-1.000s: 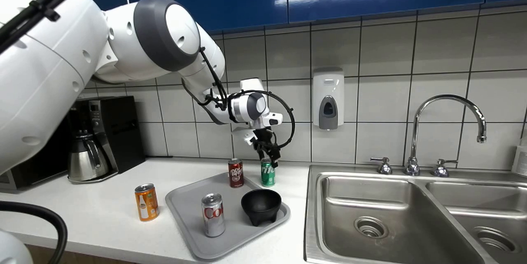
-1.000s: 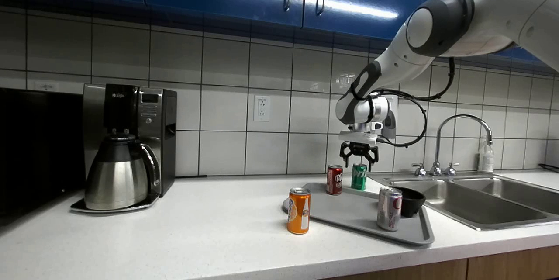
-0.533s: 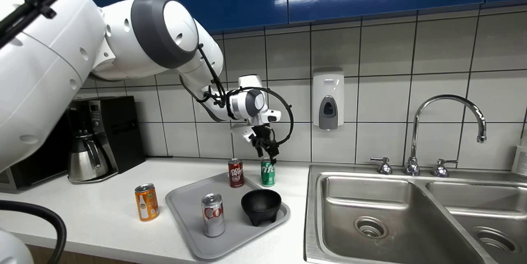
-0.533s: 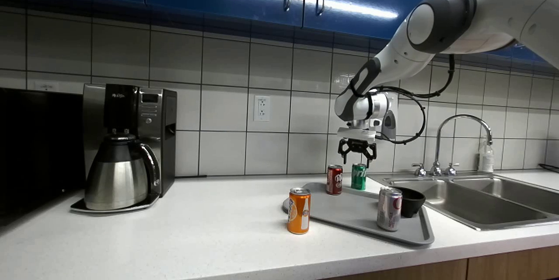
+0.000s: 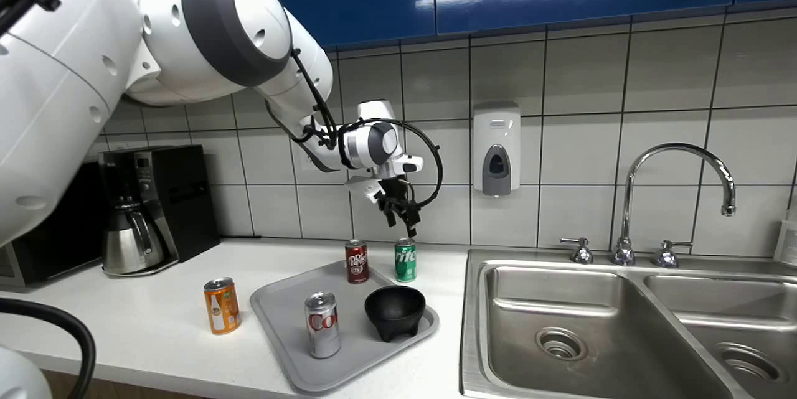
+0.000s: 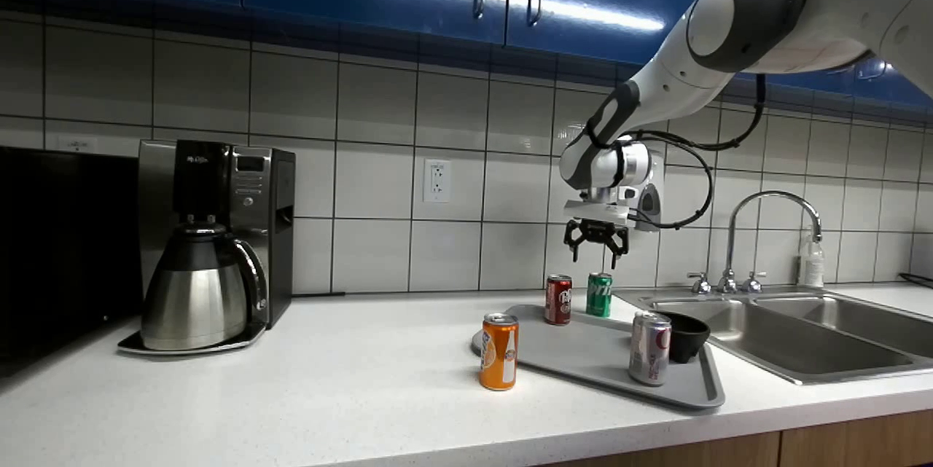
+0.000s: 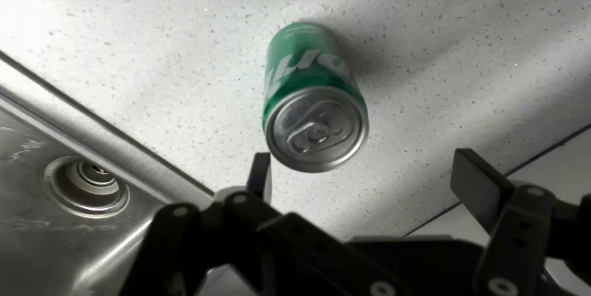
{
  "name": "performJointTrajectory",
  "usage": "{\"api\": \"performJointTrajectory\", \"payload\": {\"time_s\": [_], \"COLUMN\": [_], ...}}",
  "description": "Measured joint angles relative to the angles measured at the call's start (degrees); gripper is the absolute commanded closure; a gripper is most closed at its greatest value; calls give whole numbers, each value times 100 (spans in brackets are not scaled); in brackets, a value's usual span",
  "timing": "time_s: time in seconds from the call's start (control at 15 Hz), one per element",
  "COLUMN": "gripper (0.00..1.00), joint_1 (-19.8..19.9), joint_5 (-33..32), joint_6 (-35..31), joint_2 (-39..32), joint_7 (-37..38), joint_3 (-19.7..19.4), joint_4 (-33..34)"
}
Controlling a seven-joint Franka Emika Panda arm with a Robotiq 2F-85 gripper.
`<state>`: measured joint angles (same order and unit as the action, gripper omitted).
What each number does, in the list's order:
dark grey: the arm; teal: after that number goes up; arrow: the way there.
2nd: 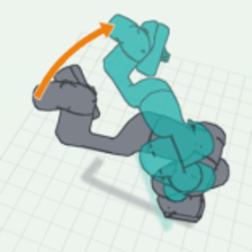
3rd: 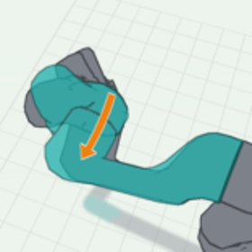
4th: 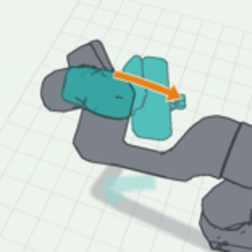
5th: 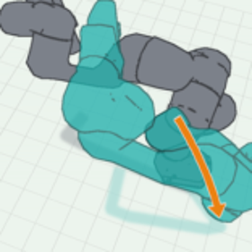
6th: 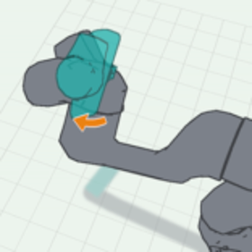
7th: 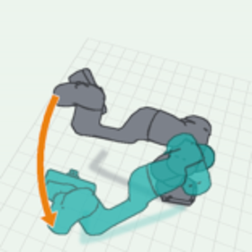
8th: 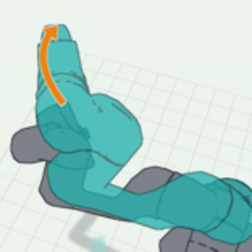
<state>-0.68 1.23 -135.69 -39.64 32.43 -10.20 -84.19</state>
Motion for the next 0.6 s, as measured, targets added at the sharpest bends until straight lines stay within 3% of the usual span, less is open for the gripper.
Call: {"api": "performJointTrajectory", "payload": {"time_s": [0.6], "gripper": [0], "joint_1": [-207], "joint_5": [-1], "joint_6": [-31], "joint_2": [770], "joint_7": [-146], "joint_3": [132], "joint_4": [-766]}}
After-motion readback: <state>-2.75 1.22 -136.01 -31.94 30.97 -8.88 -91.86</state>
